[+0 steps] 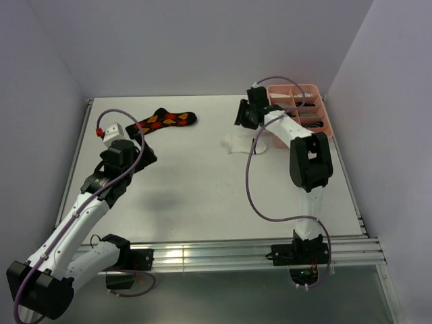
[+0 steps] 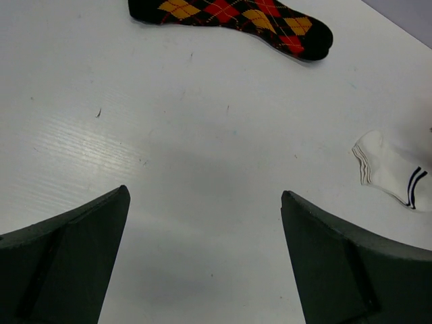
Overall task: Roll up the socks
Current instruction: Place the sock in the storage box, then adjust the sock at the center of the board.
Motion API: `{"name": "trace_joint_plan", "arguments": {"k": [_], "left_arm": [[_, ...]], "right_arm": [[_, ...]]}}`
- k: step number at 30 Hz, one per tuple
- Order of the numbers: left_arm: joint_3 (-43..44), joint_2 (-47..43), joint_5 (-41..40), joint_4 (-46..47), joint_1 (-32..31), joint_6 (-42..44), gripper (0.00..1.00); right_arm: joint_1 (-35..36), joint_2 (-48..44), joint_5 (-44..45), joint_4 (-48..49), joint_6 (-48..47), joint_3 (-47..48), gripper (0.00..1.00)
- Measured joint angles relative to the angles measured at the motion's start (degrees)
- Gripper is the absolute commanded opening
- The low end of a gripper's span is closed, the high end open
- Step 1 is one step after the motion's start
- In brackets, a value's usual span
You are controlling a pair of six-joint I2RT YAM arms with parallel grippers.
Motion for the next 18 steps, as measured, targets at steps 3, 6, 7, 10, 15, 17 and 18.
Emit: {"name": "trace_joint_plan", "arguments": {"k": [3, 6, 7, 10, 15, 17, 18], "left_arm": [[-0.9, -1.9, 1.1, -0.8, 0.0, -0.6, 1.0], [-1.7, -3.9, 1.9, -2.0, 0.0, -0.9, 0.99], [-2.0, -4.4, 2.3, -2.2, 0.0, -0.9, 1.0], [-2.9, -5.8, 2.8, -2.8, 0.0, -0.8, 1.0], [-4.0, -6.6, 4.0, -3.5, 0.0, -0.8, 0.99], [-4.4, -6.8, 4.4, -3.6, 0.0, -0.8, 0.99], [-4.6, -6.9, 4.6, -3.5, 0.0, -0.8, 1.0]], "right_arm": [[1.4, 4.3, -0.7, -1.2, -0.5, 0.5, 0.51], [2.3, 7.4, -1.1, -2.5, -0.8, 1.7, 0.51], [2.6, 8.0, -1.2, -2.7, -0.8, 1.8, 0.51], [4.0, 8.9, -1.5, -3.0, -1.0, 1.9, 0.51], [8.3, 9.2, -2.3, -3.1, -2.3, 1.2, 0.5], [10.6, 9.2, -2.7, -2.3, -3.3, -0.7, 0.49], [11.3, 8.8, -2.3, -1.3, -3.8, -1.4, 0.49]]}}
